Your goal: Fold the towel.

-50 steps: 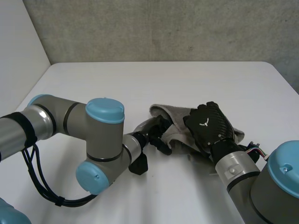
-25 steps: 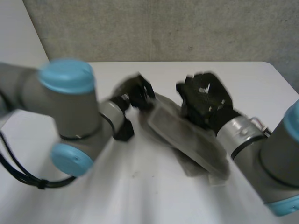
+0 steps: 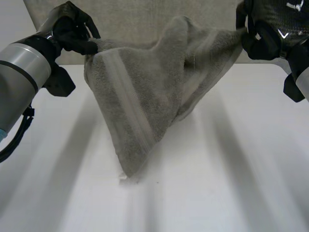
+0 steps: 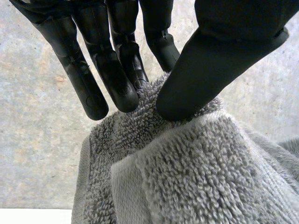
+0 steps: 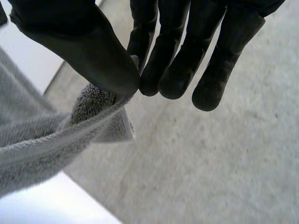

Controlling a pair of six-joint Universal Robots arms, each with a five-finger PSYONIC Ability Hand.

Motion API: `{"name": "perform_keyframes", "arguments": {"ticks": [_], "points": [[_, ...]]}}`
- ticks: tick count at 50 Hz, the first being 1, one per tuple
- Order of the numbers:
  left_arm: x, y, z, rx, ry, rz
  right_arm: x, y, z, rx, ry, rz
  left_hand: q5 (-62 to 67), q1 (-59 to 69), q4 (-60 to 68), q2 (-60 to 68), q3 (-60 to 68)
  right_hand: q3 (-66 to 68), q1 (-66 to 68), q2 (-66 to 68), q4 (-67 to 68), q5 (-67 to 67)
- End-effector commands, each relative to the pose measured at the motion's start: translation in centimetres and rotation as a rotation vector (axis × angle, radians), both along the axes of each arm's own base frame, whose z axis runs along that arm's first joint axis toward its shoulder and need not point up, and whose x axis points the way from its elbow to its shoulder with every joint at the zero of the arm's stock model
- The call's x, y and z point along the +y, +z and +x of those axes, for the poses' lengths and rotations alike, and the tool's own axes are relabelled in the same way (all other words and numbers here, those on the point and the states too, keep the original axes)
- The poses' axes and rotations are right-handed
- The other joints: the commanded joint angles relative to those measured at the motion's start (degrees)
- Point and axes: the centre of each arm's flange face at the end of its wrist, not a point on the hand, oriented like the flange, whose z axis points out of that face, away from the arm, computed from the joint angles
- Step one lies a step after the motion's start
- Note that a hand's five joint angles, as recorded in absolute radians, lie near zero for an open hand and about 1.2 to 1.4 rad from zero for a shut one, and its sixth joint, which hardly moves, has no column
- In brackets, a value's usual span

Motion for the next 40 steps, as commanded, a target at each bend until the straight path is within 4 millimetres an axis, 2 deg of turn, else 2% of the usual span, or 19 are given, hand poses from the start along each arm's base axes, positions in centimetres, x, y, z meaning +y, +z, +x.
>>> {"name": "perform_keyframes", "arguments": {"ticks": [1,7,9,13,16,17,18,19,20,21,22,23,24,26,29,31,36,38,40], "points": [[-1.6,-6.0,-0.4,-0.096,-0.035,0.143,-3.4,-6.5,0.5,0.098,-0.005,0.198,11.6,12.3,10.2,10.5,10.4,3.6,4.3,3.1,3.4,3.2],[-2.4,-11.3,-0.7,-0.198,-0.042,0.253,-5.9,-11.7,1.5,0.256,0.011,0.295,11.6,12.3,10.2,10.5,10.4,3.6,4.3,3.1,3.4,3.2],[-3.1,-13.4,-0.9,-0.275,-0.050,0.270,-6.7,-12.1,1.8,0.283,0.015,0.289,11.6,12.3,10.2,10.5,10.4,3.6,4.3,3.1,3.4,3.2],[-4.2,-12.7,-1.3,-0.314,-0.044,0.202,-8.3,-11.7,2.3,0.305,0.007,0.239,11.6,12.3,10.2,10.5,10.4,3.6,4.3,3.1,3.4,3.2],[-5.8,-9.5,-1.8,-0.287,-0.025,0.084,-10.0,-9.5,3.0,0.277,0.002,0.138,11.6,12.3,10.2,10.5,10.4,3.6,4.3,3.1,3.4,3.2],[-6.6,-7.2,-2.0,-0.260,-0.014,0.009,-10.8,-7.6,3.5,0.246,-0.001,0.049,11.6,12.3,10.2,10.5,10.4,3.6,4.3,3.1,3.4,3.2],[-6.6,-7.2,-2.0,-0.260,-0.014,0.009,-11.1,-5.7,4.0,0.216,0.002,-0.041,11.6,12.3,10.2,10.5,10.4,3.6,4.3,3.1,3.4,3.2],[-7.1,-4.8,-2.1,-0.231,0.001,-0.068,-11.2,-5.7,4.0,0.216,0.002,-0.042,11.6,12.3,10.2,10.5,10.4,3.6,4.3,3.1,3.4,3.2],[-7.5,-1.7,-2.2,-0.186,0.021,-0.160,-11.2,-3.5,4.8,0.176,0.006,-0.161,11.6,12.3,10.2,10.5,10.4,3.6,4.3,3.1,3.4,3.2],[-7.5,-1.7,-2.2,-0.185,0.021,-0.161,-11.2,-3.5,4.8,0.176,0.006,-0.162,11.6,12.3,10.2,10.5,10.4,3.6,4.3,3.1,3.4,3.2],[-7.5,-1.7,-2.2,-0.185,0.021,-0.161,-11.0,-1.3,5.1,0.134,0.002,-0.284,11.6,12.3,10.2,10.5,10.4,3.6,4.3,3.1,3.4,3.2],[-7.5,1.4,-2.0,-0.131,0.047,-0.244,-10.5,0.8,5.1,0.089,-0.006,-0.401,11.6,12.3,10.2,10.5,10.4,3.6,4.3,3.1,3.4,3.2],[-7.0,4.9,-1.5,-0.052,0.081,-0.333,-10.5,0.8,5.1,0.089,-0.006,-0.402,11.6,12.3,10.2,10.5,10.4,3.6,4.3,3.1,3.4,3.2],[-6.7,6.4,-1.1,-0.002,0.098,-0.374,-9.3,3.1,4.8,0.010,-0.004,-0.563,11.6,12.3,10.2,10.5,10.4,3.6,4.3,3.1,3.4,3.2],[-6.8,7.7,0.1,0.075,0.131,-0.406,-8.5,3.2,4.4,-0.053,0.027,-0.621,11.6,12.3,10.2,10.5,10.4,3.6,4.3,3.1,3.4,3.2],[-7.1,7.4,1.0,0.088,0.145,-0.390,-8.3,2.6,4.2,-0.071,0.050,-0.615,11.6,12.3,10.2,10.5,10.4,3.6,4.3,3.1,3.4,3.2],[-8.1,2.7,2.5,0.042,0.165,-0.250,-7.4,-1.2,4.6,-0.028,0.169,-0.458,11.6,12.3,10.2,10.5,10.4,3.6,4.3,3.1,3.4,3.2],[-8.0,-1.6,2.7,-0.006,0.131,-0.132,-7.2,-2.8,4.6,0.009,0.199,-0.376,11.6,12.3,10.2,10.5,10.4,3.6,4.3,3.1,3.4,3.2],[-7.9,-4.0,2.9,-0.031,0.110,-0.065,-7.2,-6.3,4.1,0.105,0.228,-0.195,11.6,12.3,10.2,10.5,10.4,3.6,4.3,3.1,3.4,3.2]]}}
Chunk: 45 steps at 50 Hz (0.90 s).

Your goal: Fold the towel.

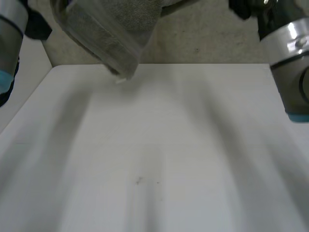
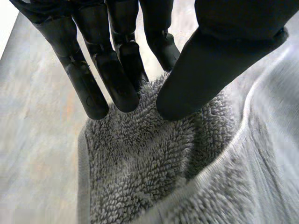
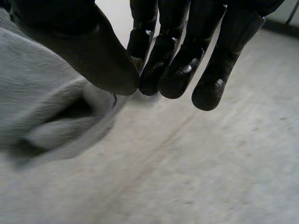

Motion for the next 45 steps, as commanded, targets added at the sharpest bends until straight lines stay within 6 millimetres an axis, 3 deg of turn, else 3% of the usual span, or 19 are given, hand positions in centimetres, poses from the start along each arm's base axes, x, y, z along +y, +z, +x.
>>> {"name": "perform_keyframes", "arguments": {"ticks": [1,2,3,4,5,6,7,8,9,11,13,15,16,18,21,25,37,43,45], "points": [[-0.1,-11.3,1.6,-0.105,-0.052,0.326,0.6,-7.2,-0.4,0.202,0.074,0.337,11.6,12.1,10.2,10.5,10.4,3.6,4.3,3.1,3.4,3.2],[-0.1,-11.3,1.6,-0.105,-0.052,0.327,0.6,-9.2,-0.7,0.269,0.063,0.422,11.6,12.1,10.2,10.5,10.4,3.6,4.3,3.1,3.4,3.2],[0.1,-13.6,2.0,-0.121,-0.068,0.395,0.6,-9.2,-0.7,0.269,0.063,0.423,11.6,12.1,10.2,10.5,10.4,3.6,4.3,3.1,3.4,3.2],[0.1,-13.7,2.0,-0.121,-0.068,0.395,0.9,-11.0,-1.0,0.340,0.047,0.494,11.6,12.1,10.2,10.5,10.4,3.6,4.3,3.1,3.4,3.2],[0.4,-16.1,2.2,-0.141,-0.087,0.464,1.3,-12.8,-1.1,0.420,0.033,0.556,11.6,12.1,10.2,10.5,10.4,3.6,4.3,3.1,3.4,3.2],[0.7,-18.4,2.3,-0.172,-0.101,0.525,1.3,-12.8,-1.1,0.421,0.033,0.557,11.6,12.1,10.2,10.5,10.4,3.6,4.3,3.1,3.4,3.2],[0.7,-18.4,2.3,-0.172,-0.101,0.526,1.9,-14.4,-1.3,0.505,0.018,0.609,11.6,12.1,10.2,10.5,10.4,3.6,4.3,3.1,3.4,3.2],[1.2,-20.2,2.3,-0.207,-0.109,0.569,2.5,-15.9,-1.5,0.592,0.010,0.644,11.6,12.1,10.2,10.5,10.4,3.6,4.3,3.1,3.4,3.2],[1.5,-21.7,2.4,-0.254,-0.110,0.598,2.5,-15.9,-1.5,0.593,0.009,0.644,11.6,12.1,10.2,10.5,10.4,3.6,4.3,3.1,3.4,3.2],[1.9,-22.9,2.4,-0.309,-0.109,0.617,3.7,-18.1,-1.8,0.727,0.013,0.693,10.0,10.5,8.6,8.9,8.8,3.6,4.3,3.1,3.4,3.2],[2.1,-23.9,2.5,-0.360,-0.109,0.625,4.0,-18.6,-2.0,0.761,0.010,0.699,6.8,7.3,5.4,5.7,5.6,3.6,4.3,3.1,3.4,3.2],[2.5,-24.8,2.5,-0.448,-0.110,0.626,4.0,-18.8,-2.1,0.766,0.001,0.706,-5.0,-4.4,-6.3,-6.0,-6.1,3.6,4.3,3.1,3.4,3.2],[2.5,-24.8,2.5,-0.448,-0.110,0.626,4.0,-18.9,-2.2,0.763,-0.008,0.714,-5.0,-4.5,-6.4,-6.1,-6.2,3.6,4.3,3.1,3.4,3.2],[2.7,-24.7,2.5,-0.498,-0.109,0.605,3.9,-18.8,-2.3,0.760,-0.022,0.719,-23.8,-23.3,-25.2,-24.9,-25.0,3.6,4.3,3.1,3.4,3.2],[2.7,-24.5,2.5,-0.509,-0.105,0.595,3.7,-18.5,-2.7,0.750,-0.054,0.728,-29.6,-29.1,-31.0,-30.7,-30.8,3.6,4.3,3.1,3.4,3.2],[2.7,-23.2,2.5,-0.507,-0.097,0.556,3.4,-17.4,-3.5,0.730,-0.129,0.717,-57.1,-56.5,-58.4,-58.2,-58.3,3.6,4.3,3.1,3.4,3.2],[3.9,-19.7,2.6,-0.497,-0.082,0.473,1.5,-14.5,-6.9,0.560,-0.274,0.725,-58.0,-57.5,-59.4,-59.1,-59.2,3.6,4.3,3.1,3.4,3.2],[5.8,-19.0,2.4,-0.502,-0.097,0.463,2.1,-12.0,-7.4,0.470,-0.278,0.707,-55.8,-55.3,-57.2,-56.9,-57.0,3.6,4.3,3.1,3.4,3.2],[7.4,-18.8,2.2,-0.512,-0.114,0.462,2.3,-11.5,-7.4,0.457,-0.275,0.698,-51.8,-51.3,-53.2,-52.9,-53.0,3.6,4.3,3.1,3.4,3.2]]}}
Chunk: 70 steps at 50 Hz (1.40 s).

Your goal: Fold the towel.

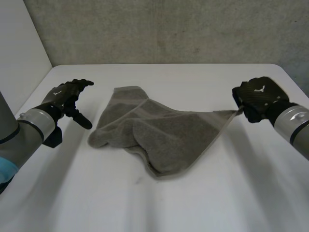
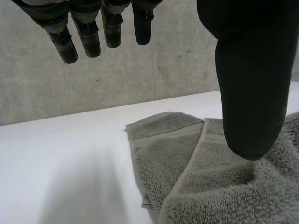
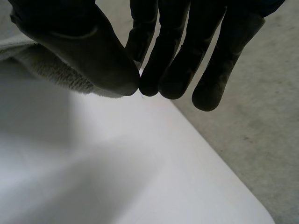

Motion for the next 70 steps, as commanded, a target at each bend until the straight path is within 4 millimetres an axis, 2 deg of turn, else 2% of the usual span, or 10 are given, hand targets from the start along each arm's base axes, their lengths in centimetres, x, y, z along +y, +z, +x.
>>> {"name": "perform_keyframes", "arguments": {"ticks": [1,13,22,36,39,42,48,55,61,70], "points": [[2.9,0.5,-0.3,-0.008,-0.031,0.005,0.9,2.6,-0.4,-0.076,-0.012,-0.041,4.7,6.2,6.6,6.5,6.6,3.6,4.3,3.1,3.4,3.1],[10.6,-1.3,-2.5,-0.049,-0.167,0.088,1.7,2.3,-0.2,-0.067,-0.003,-0.060,36.6,38.1,38.6,38.5,38.5,3.6,4.3,3.1,3.4,3.1],[11.1,-3.3,-2.7,-0.183,-0.215,0.094,1.5,1.2,-0.2,-0.062,-0.004,-0.025,36.6,38.1,38.6,38.5,38.5,3.6,4.3,3.1,3.4,3.1],[3.8,-6.5,-5.4,-0.295,-0.254,0.057,1.3,-0.4,-0.1,-0.051,-0.004,0.002,39.1,40.7,41.1,41.0,41.1,3.6,4.3,3.1,3.4,3.1],[0.8,-5.3,-7.2,-0.272,-0.258,-0.038,1.2,-0.4,-0.1,-0.050,-0.004,0.004,27.2,28.7,29.2,29.1,29.1,3.6,4.3,3.1,3.4,3.1],[-2.4,-2.7,-9.8,-0.233,-0.267,-0.184,1.2,-0.5,-0.1,-0.050,-0.004,0.004,-1.9,-0.4,0.0,-0.1,0.0,3.6,4.3,3.1,3.4,3.1],[-6.4,0.7,-13.2,-0.134,-0.270,-0.336,1.2,-0.6,-0.1,-0.050,-0.004,0.007,-1.9,-0.4,0.0,-0.1,0.0,3.6,4.3,3.1,3.4,3.1],[-4.3,-1.0,-13.7,-0.080,-0.300,-0.134,1.2,-0.8,-0.1,-0.047,-0.004,0.015,-1.9,-0.4,0.0,-0.1,0.0,3.6,4.3,3.1,3.4,3.1],[-1.4,-2.2,-11.9,-0.119,-0.300,-0.006,1.1,-1.4,0.0,-0.030,-0.001,0.024,-1.9,-0.4,0.0,-0.1,0.0,3.6,4.3,3.1,3.4,3.1],[2.2,-0.6,-9.6,-0.115,-0.272,-0.041,1.2,-1.7,0.0,-0.025,-0.001,0.033,3.5,5.0,5.4,5.3,5.4,3.6,4.3,3.1,3.4,3.1]]}}
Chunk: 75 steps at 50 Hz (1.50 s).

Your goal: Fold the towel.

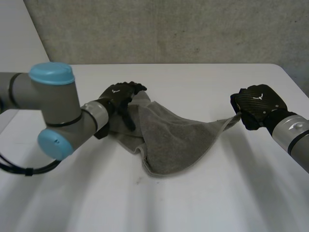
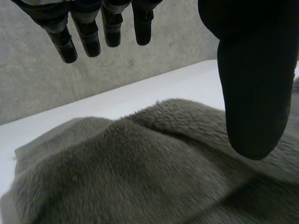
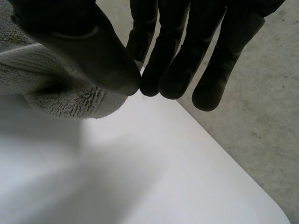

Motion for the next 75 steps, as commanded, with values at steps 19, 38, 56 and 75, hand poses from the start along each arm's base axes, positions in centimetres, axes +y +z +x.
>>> {"name": "perform_keyframes", "arguments": {"ticks": [19,38,56,75], "points": [[7.8,-2.2,4.0,-0.048,0.019,0.078,0.1,-0.4,0.0,0.007,0.000,0.011,40.2,42.0,42.5,42.5,42.6,3.6,4.3,3.1,3.4,2.8],[5.8,-6.0,1.3,-0.036,-0.017,0.050,0.2,-0.6,0.0,0.012,0.002,0.016,25.7,27.6,28.0,28.1,28.1,3.6,4.3,3.1,3.4,2.8],[4.9,-7.9,-1.0,-0.059,0.015,0.026,0.2,-0.8,-0.1,0.024,0.004,0.017,52.0,53.9,54.4,54.4,54.4,3.6,4.3,3.1,3.4,2.8],[3.6,11.0,6.5,0.025,0.345,-0.433,1.8,11.3,-0.8,-0.026,-0.021,-0.244,68.1,69.9,70.4,70.4,70.5,3.6,4.3,3.1,3.4,2.8]]}}
